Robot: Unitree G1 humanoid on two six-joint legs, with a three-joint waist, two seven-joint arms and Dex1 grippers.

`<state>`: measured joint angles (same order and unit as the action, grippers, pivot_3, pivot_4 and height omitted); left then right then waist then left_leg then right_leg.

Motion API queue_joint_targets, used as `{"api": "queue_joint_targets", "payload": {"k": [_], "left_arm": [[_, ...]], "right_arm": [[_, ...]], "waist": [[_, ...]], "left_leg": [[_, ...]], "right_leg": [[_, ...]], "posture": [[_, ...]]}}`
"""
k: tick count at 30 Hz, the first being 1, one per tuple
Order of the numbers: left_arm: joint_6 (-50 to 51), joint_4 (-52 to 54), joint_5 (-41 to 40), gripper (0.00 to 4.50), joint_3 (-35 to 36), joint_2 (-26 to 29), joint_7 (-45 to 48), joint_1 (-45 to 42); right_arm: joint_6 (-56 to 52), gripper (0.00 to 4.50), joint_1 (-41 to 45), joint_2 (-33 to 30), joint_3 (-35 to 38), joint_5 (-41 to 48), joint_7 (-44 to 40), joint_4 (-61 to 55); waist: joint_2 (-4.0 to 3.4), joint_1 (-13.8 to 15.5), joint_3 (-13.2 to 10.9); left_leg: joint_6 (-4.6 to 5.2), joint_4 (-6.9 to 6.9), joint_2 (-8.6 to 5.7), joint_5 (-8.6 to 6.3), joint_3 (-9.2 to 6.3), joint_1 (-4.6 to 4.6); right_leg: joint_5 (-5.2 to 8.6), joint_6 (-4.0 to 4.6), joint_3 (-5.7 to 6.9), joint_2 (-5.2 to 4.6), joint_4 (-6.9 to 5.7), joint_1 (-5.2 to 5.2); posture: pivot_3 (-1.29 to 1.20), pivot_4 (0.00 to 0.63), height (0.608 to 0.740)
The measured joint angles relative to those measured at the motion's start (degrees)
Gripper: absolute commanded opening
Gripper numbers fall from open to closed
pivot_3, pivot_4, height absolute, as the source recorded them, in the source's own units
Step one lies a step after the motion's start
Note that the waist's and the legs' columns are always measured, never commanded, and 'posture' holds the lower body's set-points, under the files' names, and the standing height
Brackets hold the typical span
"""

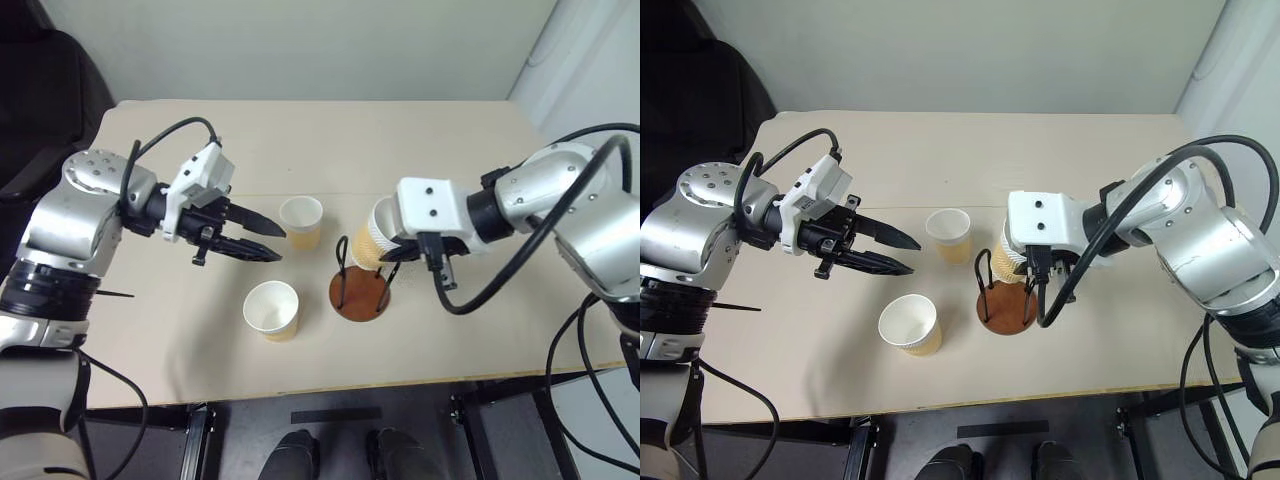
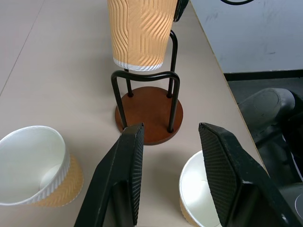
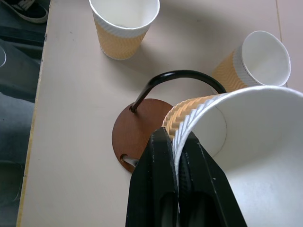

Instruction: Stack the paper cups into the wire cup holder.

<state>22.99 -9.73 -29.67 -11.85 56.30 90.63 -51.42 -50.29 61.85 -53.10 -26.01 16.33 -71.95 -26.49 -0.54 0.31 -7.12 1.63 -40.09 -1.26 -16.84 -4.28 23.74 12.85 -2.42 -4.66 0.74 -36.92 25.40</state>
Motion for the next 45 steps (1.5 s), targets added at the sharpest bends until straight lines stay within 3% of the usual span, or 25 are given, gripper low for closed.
{"api": "queue_joint_targets", "payload": {"k": [2,5,13,24,31,35,37,42,45], "left_arm": [[0.02,0.0,0.08,1.98,0.0,-0.02,0.0,0.0],[0.03,0.0,0.14,1.98,0.0,-0.05,0.0,0.0],[0.07,0.01,0.21,1.98,0.0,-0.27,0.0,0.0],[-1.87,-0.93,3.75,1.98,1.17,-0.86,-0.26,0.0],[-4.66,-2.74,6.59,1.98,2.61,-4.37,-2.52,-0.99],[-6.74,-4.33,8.68,1.98,2.81,-4.55,-2.52,-1.7],[-9.44,-6.64,10.75,1.98,2.69,-4.57,-2.32,-2.43],[-19.16,-14.63,18.13,1.98,0.8,-4.79,-1.8,-4.95],[-24.51,-20.39,21.6,1.98,-0.02,-5.41,-1.76,-7.07]], "right_arm": [[0.27,0.03,0.0,0.0,-0.01,-0.36,-0.29,-0.02],[0.63,0.59,0.0,0.18,-0.05,-0.94,-0.58,-0.05],[-2.73,3.26,2.03,5.17,0.37,-0.45,1.02,1.58],[-11.4,3.26,2.59,13.99,13.57,3.21,13.64,4.43],[-15.95,3.26,3.33,19.81,24.04,9.55,20.53,4.17],[-14.89,3.26,0.11,16.26,25.7,11.65,20.45,1.02],[-14.44,3.26,-4.11,10.83,25.31,12.75,18.05,-0.88],[-11.0,3.26,-11.25,1.83,24.73,13.99,13.53,-4.6],[-8.18,3.26,-13.6,-0.4,24.03,13.51,12.95,-5.3]], "waist": [[0.0,0.0,0.0],[0.0,0.0,0.0],[0.0,-0.09,0.0],[0.0,-0.08,0.0],[0.0,-0.05,0.0],[0.0,0.0,0.0],[0.0,0.2,0.0],[0.0,0.1,0.0],[0.0,0.09,0.0]], "left_leg": [[0.0,0.0,0.0,0.0,0.0,0.0],[0.0,0.0,0.0,0.0,0.0,0.0],[0.0,0.0,0.0,0.0,0.0,0.0],[0.0,0.02,0.0,0.0,0.0,0.01],[0.0,0.01,-0.01,0.0,0.0,0.1],[0.0,0.04,-0.01,0.0,-0.01,0.16],[0.0,0.02,-0.03,0.0,-0.05,0.22],[-0.02,0.03,0.0,0.01,-0.05,0.22],[-0.02,-0.01,0.0,0.01,-0.04,0.22]], "right_leg": [[0.0,0.0,0.0,0.0,0.0,0.0],[0.0,0.0,0.0,0.0,0.0,0.0],[0.0,0.0,0.0,0.01,0.01,0.01],[0.01,0.02,0.0,0.0,0.03,0.02],[0.01,0.02,0.0,0.01,0.03,0.11],[0.01,0.02,0.02,0.0,0.08,0.15],[0.01,0.01,0.02,-0.01,0.11,0.16],[0.01,0.01,0.01,-0.01,0.03,0.2],[0.01,0.01,0.0,-0.01,-0.02,0.2]], "posture": [[0.0,0.15,0.74],[0.0,0.15,0.74],[0.0,0.15,0.74],[0.0,0.15,0.74],[0.0,0.15,0.74],[0.0,0.15,0.74],[0.0,0.15,0.74],[0.0,0.15,0.74],[0.0,0.15,0.74]]}}
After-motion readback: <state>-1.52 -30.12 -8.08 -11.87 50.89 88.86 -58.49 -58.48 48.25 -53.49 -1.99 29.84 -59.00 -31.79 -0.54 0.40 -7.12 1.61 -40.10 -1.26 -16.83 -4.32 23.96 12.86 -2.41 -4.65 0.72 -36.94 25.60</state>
